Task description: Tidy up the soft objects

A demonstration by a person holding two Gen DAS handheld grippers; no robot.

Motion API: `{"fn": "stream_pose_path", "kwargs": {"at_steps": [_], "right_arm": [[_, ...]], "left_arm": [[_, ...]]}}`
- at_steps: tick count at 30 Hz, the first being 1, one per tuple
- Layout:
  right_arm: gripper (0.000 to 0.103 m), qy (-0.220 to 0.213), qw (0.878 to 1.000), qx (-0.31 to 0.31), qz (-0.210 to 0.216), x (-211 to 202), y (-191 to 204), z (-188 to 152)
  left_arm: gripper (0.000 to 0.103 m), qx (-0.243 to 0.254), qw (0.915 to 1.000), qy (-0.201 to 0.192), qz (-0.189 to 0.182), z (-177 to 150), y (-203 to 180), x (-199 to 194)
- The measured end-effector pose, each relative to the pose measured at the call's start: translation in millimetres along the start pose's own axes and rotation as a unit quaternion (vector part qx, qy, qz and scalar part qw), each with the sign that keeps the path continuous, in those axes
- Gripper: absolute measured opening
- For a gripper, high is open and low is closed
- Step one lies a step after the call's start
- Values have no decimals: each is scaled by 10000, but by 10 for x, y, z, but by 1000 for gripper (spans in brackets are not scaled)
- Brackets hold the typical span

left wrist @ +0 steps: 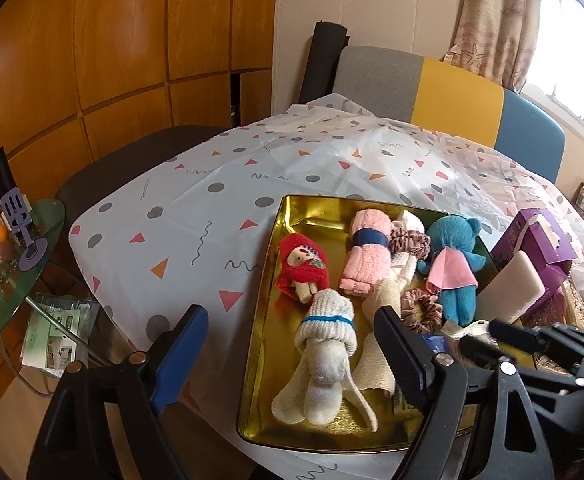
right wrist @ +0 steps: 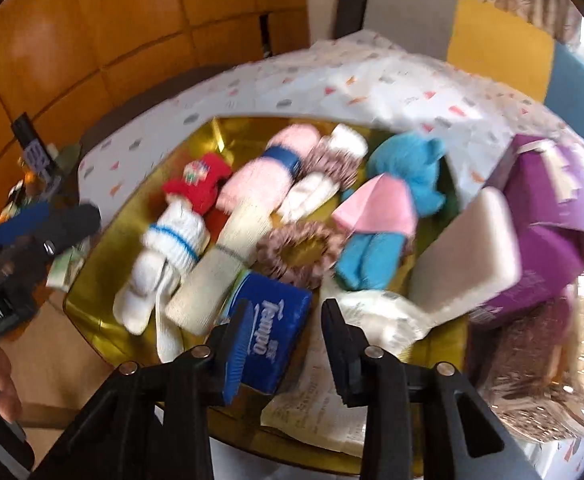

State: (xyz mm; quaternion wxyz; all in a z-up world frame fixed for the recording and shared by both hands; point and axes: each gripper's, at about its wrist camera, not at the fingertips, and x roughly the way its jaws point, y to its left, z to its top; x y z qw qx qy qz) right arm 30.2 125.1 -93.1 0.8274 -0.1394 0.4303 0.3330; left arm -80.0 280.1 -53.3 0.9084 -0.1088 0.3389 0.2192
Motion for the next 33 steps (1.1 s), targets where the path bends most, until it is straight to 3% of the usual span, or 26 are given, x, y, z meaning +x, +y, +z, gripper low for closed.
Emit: {"fn": "stream_pose_path", "kwargs": {"at_steps": [5, 13, 33], "right_arm": [[40, -569, 9963, 182, -617, -294, -63, -8], [40, -1061, 9829, 740, -1311, -571, -288, -96], [40, -1094, 9827, 787, -1273, -602, -285, -172]], "left_arm": [[103, 66, 9998, -205, 7, -10, -119, -138], [103, 158, 9995, -286, -46, -76, -293, -235], [103, 217, 9987, -382, 243, -100, -329, -278]]}}
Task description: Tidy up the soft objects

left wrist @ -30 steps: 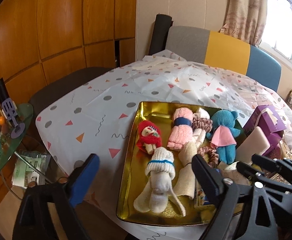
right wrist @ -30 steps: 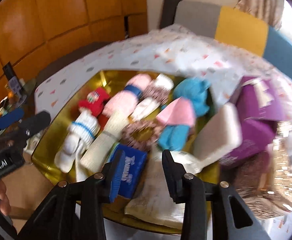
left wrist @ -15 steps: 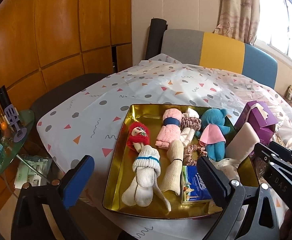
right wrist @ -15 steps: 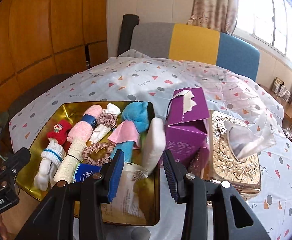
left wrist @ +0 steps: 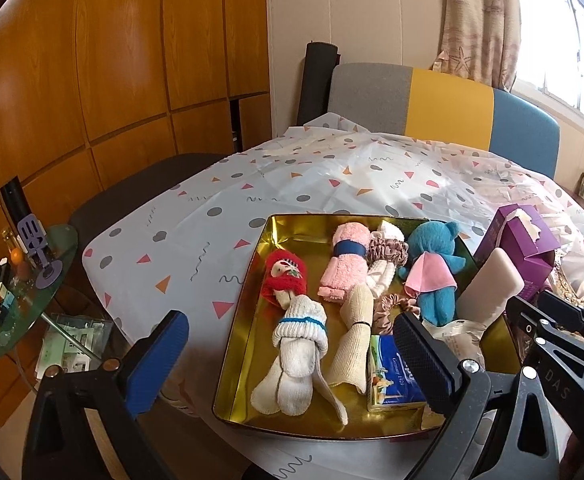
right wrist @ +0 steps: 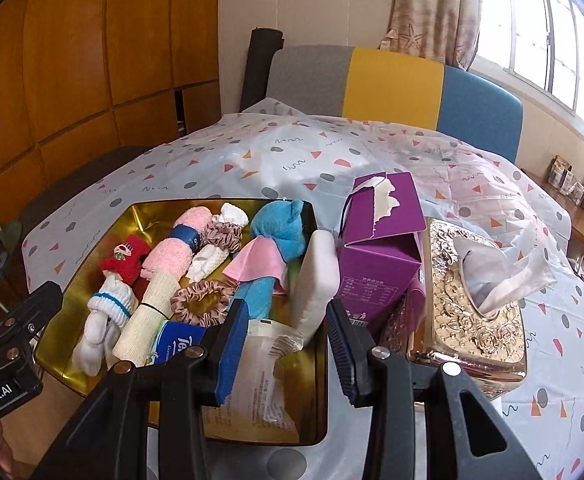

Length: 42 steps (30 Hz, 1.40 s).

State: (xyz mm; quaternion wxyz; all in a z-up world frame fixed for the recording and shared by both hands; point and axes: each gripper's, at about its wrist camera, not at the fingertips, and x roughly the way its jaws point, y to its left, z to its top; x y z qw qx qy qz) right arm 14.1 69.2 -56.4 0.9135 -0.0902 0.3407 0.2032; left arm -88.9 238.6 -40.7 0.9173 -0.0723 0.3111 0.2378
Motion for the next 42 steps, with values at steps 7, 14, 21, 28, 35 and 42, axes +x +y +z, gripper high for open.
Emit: {"fn": "stream_pose_path", "kwargs": {"at_steps": [7, 14, 21, 28, 35, 42], "right_arm": [[40, 52, 10000, 0, 28, 15, 10, -4], [40, 65, 10000, -24, 40, 24, 26, -2], [40, 82, 9999, -44, 53, 33, 38, -13], [40, 93, 9999, -47, 59, 33, 42, -14], [40, 100, 9999, -56, 61, 37, 47, -20], [40, 104, 9999, -64, 65, 40, 48, -25]], "left_arm": [[103, -20, 10000, -18, 15, -1, 10, -6], [103, -22, 10000, -17, 20, -1, 16, -3], [103, -27, 10000, -19, 22, -3, 15, -8], [103, -35, 10000, 0, 46, -11, 38, 6], [103, -50, 10000, 10, 57, -13, 52, 2], [103, -55, 10000, 11, 58, -7, 57, 1]]}}
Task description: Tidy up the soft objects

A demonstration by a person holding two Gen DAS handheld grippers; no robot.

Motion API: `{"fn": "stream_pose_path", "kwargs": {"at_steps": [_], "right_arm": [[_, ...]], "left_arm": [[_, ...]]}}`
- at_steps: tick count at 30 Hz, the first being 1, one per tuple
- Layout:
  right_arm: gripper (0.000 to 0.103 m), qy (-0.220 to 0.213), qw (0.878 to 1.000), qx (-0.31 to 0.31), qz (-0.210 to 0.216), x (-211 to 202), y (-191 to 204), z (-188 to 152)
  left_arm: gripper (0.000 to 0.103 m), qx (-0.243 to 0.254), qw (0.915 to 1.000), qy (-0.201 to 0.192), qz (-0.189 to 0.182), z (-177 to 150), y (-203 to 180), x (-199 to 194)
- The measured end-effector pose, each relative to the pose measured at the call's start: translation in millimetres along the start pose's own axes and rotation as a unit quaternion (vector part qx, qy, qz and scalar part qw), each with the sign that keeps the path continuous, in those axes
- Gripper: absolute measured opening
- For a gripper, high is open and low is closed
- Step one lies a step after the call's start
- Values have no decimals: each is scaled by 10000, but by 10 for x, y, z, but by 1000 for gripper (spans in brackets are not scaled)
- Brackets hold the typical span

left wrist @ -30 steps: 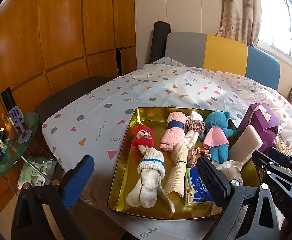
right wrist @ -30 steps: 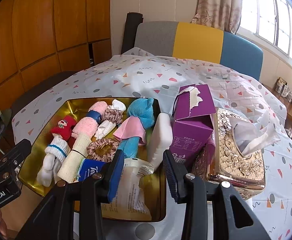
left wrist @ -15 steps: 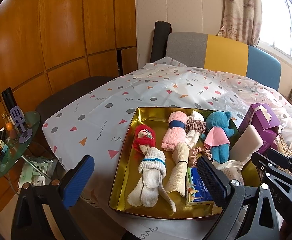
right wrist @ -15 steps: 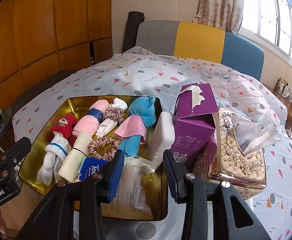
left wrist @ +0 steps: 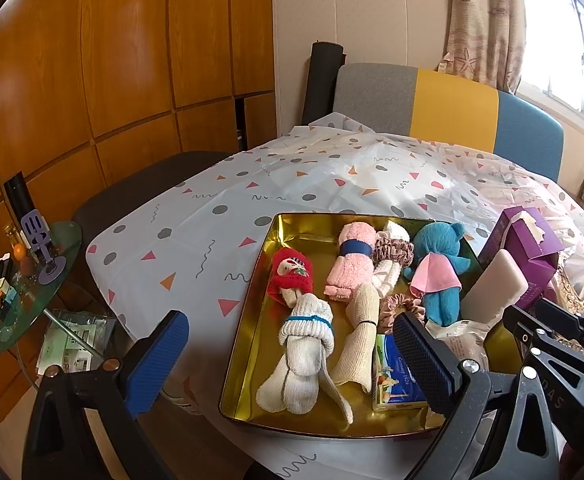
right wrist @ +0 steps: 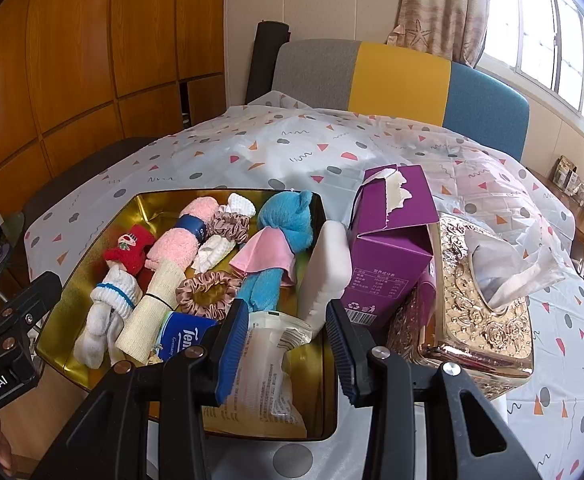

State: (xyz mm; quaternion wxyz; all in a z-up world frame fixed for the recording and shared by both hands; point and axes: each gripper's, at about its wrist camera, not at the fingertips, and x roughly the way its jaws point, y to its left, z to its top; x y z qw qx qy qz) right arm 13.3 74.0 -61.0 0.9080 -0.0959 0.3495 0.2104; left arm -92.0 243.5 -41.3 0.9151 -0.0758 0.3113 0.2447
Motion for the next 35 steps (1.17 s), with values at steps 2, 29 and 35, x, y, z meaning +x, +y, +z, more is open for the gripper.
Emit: {"fn": "stream_pose_path", "kwargs": {"at_steps": [2, 29, 35], "right_arm": [[40, -2, 10000, 3, -4, -3, -1, -3], [40, 42, 10000, -2, 8, -2, -19, -21], [40, 42, 10000, -8, 6, -2, -22, -28]], "left_arm": [[103, 3, 10000, 1, 0, 0, 1, -1], [103, -7, 10000, 53, 34, -7, -16, -2], [103, -17, 9999, 131, -89, -48, -26, 31]]}}
